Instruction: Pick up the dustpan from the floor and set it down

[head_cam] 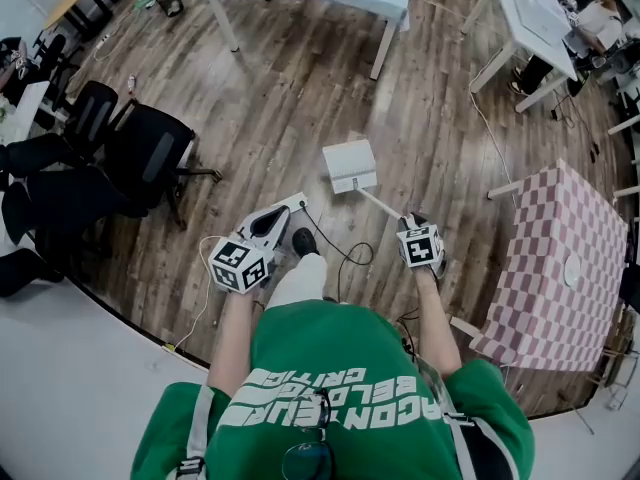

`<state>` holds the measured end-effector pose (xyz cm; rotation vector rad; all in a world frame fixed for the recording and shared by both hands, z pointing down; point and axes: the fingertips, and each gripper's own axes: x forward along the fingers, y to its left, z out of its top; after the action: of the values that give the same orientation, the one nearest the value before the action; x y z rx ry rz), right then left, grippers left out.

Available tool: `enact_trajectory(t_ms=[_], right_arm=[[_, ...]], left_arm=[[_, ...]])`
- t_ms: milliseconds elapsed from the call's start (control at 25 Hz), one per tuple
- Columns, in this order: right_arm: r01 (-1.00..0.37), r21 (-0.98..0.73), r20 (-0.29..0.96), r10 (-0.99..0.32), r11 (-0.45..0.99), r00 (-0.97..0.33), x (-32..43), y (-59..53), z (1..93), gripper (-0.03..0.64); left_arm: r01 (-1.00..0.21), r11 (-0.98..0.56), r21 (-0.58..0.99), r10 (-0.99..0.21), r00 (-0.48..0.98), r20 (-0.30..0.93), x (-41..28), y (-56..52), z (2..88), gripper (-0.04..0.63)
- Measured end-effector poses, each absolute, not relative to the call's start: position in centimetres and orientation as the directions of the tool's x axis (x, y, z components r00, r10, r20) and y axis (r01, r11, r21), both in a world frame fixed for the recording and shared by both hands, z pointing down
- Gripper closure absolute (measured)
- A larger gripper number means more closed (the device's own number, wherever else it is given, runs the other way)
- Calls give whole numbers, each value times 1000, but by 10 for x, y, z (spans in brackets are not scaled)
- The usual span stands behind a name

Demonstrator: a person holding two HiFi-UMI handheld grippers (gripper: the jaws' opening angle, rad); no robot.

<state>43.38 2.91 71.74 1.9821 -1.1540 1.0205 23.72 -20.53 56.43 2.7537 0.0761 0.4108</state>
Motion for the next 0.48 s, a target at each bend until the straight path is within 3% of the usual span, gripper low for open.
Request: enact_trajectory(t_ms=[480], right_arm=[[-856, 98, 946, -220, -508, 239, 489, -33, 816, 497]], left_arm=[[12, -928, 372, 159, 916, 367, 294, -306, 594, 603]])
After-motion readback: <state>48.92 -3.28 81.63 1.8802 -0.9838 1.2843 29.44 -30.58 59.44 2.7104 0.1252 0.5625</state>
